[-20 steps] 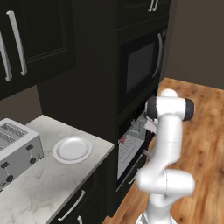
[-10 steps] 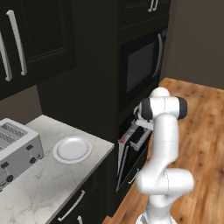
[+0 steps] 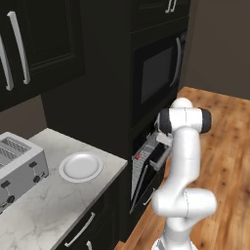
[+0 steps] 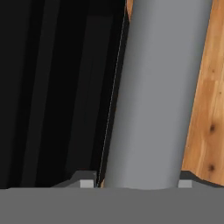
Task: Place the fish on the rack of the oven, and slide the rack back inside. Close the oven door.
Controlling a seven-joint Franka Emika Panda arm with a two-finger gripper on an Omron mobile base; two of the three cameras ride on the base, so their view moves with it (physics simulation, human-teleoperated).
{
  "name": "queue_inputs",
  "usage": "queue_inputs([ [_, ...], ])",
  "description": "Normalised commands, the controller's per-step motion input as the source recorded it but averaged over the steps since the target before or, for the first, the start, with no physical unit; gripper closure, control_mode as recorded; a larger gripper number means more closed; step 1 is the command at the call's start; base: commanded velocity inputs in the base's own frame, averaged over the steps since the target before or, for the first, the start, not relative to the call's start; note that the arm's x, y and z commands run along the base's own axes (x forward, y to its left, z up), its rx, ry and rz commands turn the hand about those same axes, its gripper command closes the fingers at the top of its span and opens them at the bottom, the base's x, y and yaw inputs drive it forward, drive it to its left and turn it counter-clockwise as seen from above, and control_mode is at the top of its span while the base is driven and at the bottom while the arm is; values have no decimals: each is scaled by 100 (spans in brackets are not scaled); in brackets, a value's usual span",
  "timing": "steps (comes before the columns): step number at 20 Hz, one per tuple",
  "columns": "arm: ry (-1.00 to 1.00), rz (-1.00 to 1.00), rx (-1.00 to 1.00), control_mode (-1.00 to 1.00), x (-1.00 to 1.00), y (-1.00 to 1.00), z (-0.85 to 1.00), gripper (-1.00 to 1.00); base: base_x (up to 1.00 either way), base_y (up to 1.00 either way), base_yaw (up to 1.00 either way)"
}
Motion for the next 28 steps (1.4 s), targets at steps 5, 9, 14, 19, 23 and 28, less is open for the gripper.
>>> queue_inputs([
  [5, 9, 25, 75, -100, 0, 0, 29, -100, 0, 0, 0],
  [9, 1, 27, 72, -100, 3, 9, 48, -100, 0, 0, 0],
  [14, 0, 23, 52, -100, 9, 45, 62, -100, 0, 0, 0],
  [19, 2, 18, 21, -100, 23, 92, 60, -100, 0, 0, 0],
  [23, 4, 19, 15, -100, 29, 100, 61, -100, 0, 0, 0],
  [28, 4, 19, 18, -100, 25, 100, 67, -100, 0, 0, 0],
])
